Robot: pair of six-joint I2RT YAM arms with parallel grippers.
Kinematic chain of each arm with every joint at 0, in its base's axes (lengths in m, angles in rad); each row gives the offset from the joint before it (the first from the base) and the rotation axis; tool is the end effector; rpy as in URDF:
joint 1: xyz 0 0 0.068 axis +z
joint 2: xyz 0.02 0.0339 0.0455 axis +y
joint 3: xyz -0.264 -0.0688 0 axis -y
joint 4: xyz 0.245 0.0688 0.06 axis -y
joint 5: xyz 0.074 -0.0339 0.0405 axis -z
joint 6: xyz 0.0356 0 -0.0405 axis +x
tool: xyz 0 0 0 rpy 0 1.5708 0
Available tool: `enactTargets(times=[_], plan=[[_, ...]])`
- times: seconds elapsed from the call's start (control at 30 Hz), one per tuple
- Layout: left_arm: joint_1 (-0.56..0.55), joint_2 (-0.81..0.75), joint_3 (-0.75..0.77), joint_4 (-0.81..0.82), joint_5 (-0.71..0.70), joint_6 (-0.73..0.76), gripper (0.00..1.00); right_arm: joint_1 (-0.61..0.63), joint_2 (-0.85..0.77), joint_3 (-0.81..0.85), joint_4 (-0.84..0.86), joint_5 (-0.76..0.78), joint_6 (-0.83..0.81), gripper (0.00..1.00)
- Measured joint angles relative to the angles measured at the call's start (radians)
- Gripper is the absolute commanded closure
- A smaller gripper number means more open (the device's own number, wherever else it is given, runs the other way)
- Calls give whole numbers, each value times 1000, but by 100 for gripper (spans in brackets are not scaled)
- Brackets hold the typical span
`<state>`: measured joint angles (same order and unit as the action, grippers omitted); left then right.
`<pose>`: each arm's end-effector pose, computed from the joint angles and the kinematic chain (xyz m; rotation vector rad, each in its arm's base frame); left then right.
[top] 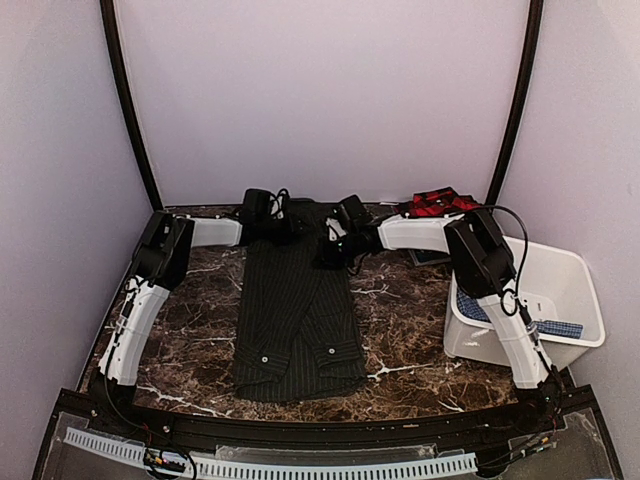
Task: Fold and stack the long sleeve shirts
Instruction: Smooth out the rectangle-folded shirt at the center of the board.
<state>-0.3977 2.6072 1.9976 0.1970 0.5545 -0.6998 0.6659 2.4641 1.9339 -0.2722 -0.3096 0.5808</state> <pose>0.5256 -0.2411 0.1151 0.0705 2.1409 -1.2296 0.4198 0.3436 0.1293 -0.2678 2.5280 0.9202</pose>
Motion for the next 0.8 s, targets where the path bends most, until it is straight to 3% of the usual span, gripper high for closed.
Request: enactTargets(times=[0.17,0.47,0.6,0.8], plan=[[14,0,89,-64,-1,32,54,-3,-18,3,-46,23,-24,90],[36,-71,128,-129,3,61,52,-4,-121,-7,-105,29,-81,74],[37,-229,-51,-127,5,58,52,5,-242,-94,-102,41,-104,65],[28,-571,-455,-63,-6,42,52,48,-444,-312,-79,58,-130,59]])
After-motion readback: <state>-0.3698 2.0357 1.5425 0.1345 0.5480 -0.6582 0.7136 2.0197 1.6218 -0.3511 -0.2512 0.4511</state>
